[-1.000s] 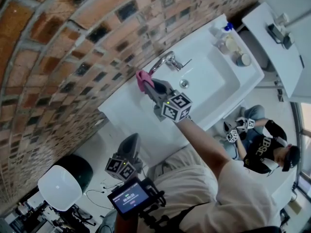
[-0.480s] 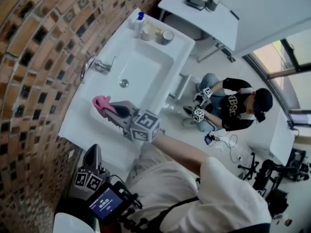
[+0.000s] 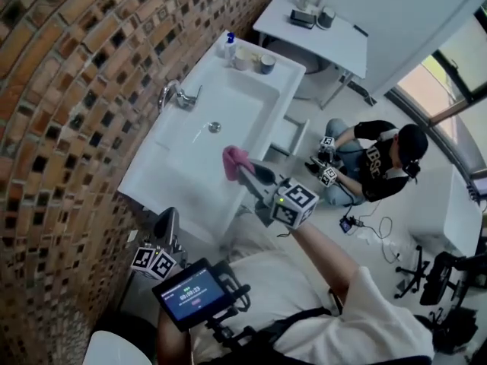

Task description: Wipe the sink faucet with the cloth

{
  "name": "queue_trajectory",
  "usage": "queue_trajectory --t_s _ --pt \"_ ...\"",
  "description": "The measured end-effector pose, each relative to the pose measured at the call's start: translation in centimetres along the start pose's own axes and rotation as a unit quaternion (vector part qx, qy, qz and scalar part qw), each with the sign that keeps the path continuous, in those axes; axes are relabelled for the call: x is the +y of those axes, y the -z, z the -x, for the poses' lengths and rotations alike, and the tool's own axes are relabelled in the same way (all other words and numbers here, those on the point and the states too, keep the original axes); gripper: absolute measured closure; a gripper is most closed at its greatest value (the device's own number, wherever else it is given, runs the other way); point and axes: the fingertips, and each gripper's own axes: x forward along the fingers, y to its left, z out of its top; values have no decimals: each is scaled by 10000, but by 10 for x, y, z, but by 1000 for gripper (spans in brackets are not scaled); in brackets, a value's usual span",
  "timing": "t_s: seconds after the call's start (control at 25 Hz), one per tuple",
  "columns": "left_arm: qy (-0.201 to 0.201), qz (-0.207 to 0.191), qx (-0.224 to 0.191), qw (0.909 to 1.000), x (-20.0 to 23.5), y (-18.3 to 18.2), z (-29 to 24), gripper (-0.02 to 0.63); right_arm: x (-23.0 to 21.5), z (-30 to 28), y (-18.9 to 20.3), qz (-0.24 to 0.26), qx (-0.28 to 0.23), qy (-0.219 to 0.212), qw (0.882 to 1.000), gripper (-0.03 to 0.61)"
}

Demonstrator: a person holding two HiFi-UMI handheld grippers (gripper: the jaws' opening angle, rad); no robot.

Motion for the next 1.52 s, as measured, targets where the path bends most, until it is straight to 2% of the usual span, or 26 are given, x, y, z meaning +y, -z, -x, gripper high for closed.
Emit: queue_trajectory --t_s 0.16,0.36,0.72,0.96,1.32,1.52 --pt "26 -129 -141 9998 -13 4 37 611 26 40 11 89 -6 139 9999 528" --pt "-5 -40 -172 9998 -18 27 74 611 44 81 35 180 267 328 9989 528" --pt "-521 83 -253 9983 -27 62 118 611 53 106 58 292 576 72 9979 526" --pt "-843 175 -349 9957 -52 69 111 611 43 122 56 251 763 -180 9966 526" --pt "-867 119 -447 9952 -124 81 58 611 11 182 55 124 994 -450 9940 526" --pt "-1018 266 -511 9931 -148 104 49 611 -9 208 58 166 1077 -566 9924 526"
